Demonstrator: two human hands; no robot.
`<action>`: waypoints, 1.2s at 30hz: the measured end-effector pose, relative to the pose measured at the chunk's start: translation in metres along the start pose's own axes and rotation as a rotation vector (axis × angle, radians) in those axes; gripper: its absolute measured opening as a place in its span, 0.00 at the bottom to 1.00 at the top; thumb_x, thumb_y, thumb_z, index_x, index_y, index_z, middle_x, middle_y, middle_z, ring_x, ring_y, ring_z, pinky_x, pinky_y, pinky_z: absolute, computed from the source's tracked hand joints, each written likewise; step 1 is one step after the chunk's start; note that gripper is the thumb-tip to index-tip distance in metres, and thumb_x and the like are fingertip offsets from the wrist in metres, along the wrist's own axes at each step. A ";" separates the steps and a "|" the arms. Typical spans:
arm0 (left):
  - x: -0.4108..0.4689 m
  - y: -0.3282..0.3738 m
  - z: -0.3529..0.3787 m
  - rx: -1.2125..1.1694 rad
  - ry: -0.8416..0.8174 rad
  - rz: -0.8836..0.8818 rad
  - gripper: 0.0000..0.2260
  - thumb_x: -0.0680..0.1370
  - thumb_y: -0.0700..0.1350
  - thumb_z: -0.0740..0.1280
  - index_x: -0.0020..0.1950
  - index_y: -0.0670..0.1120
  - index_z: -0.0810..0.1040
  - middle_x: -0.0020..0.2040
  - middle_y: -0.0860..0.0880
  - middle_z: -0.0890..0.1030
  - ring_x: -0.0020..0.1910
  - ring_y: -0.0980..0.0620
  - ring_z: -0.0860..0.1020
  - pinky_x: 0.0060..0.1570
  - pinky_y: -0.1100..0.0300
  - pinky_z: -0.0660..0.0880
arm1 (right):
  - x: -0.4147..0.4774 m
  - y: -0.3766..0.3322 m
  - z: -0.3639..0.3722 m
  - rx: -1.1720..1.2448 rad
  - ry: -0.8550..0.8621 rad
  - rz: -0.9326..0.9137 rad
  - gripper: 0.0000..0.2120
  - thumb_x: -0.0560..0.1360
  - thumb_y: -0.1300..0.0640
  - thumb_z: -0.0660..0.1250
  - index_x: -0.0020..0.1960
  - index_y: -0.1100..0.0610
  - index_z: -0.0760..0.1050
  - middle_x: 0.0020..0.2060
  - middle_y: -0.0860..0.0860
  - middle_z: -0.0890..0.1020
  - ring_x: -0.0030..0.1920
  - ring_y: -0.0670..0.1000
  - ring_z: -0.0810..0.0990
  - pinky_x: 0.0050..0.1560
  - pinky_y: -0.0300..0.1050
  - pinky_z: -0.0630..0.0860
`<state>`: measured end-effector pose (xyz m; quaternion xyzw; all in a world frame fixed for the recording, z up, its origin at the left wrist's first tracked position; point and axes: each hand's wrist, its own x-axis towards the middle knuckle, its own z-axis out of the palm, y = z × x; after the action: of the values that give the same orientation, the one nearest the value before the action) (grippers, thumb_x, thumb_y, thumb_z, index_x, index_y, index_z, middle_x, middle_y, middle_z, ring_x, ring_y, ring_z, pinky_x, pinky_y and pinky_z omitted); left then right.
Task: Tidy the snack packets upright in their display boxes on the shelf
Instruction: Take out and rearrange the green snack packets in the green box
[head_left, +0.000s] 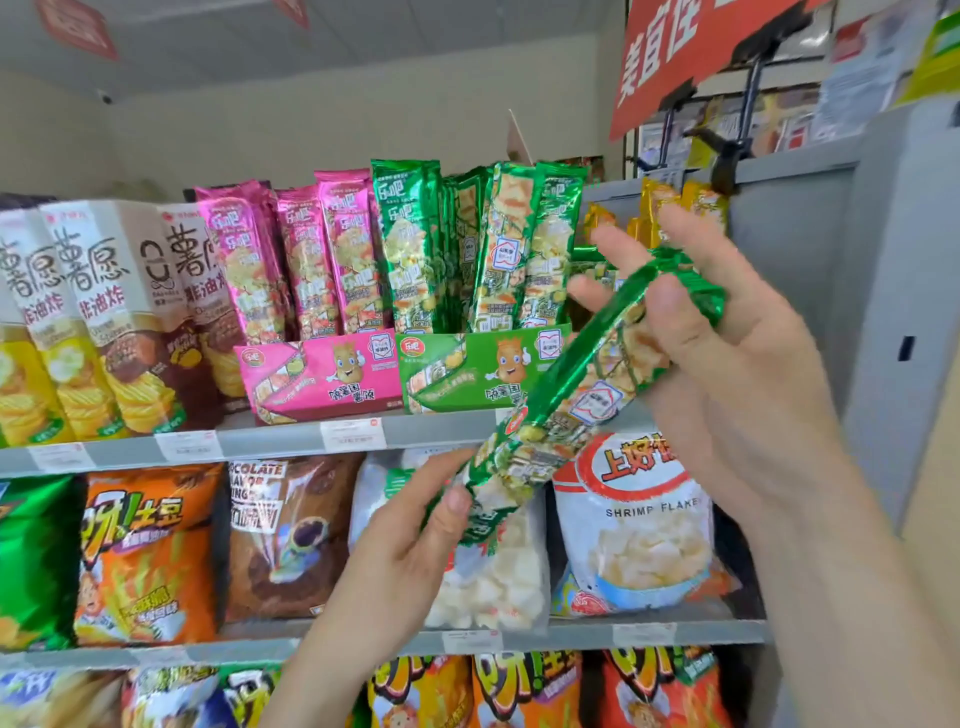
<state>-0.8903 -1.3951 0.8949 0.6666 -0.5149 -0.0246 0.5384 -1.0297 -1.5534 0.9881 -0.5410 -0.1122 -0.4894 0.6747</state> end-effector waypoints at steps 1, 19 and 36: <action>0.001 0.000 0.005 -0.016 -0.002 -0.041 0.15 0.79 0.60 0.57 0.64 0.62 0.72 0.60 0.73 0.75 0.63 0.72 0.70 0.55 0.78 0.66 | 0.002 -0.002 -0.003 -0.003 -0.055 0.020 0.34 0.70 0.58 0.69 0.74 0.56 0.62 0.62 0.55 0.81 0.55 0.57 0.83 0.53 0.48 0.78; 0.063 0.108 0.022 0.023 0.136 0.198 0.06 0.69 0.48 0.74 0.41 0.47 0.84 0.37 0.45 0.84 0.37 0.46 0.78 0.37 0.50 0.75 | 0.003 0.029 -0.022 -0.282 -0.473 -0.003 0.53 0.64 0.56 0.80 0.73 0.29 0.50 0.71 0.51 0.71 0.71 0.42 0.70 0.61 0.52 0.77; 0.106 0.087 -0.036 0.581 0.481 0.506 0.06 0.77 0.45 0.66 0.45 0.45 0.70 0.32 0.52 0.74 0.31 0.52 0.70 0.32 0.66 0.65 | -0.049 0.077 -0.047 -0.442 -0.479 0.384 0.23 0.66 0.24 0.62 0.57 0.30 0.72 0.45 0.51 0.83 0.37 0.47 0.83 0.38 0.38 0.79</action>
<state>-0.8769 -1.4360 1.0296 0.6301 -0.5075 0.4086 0.4225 -1.0121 -1.5714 0.8887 -0.7838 -0.0552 -0.2262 0.5758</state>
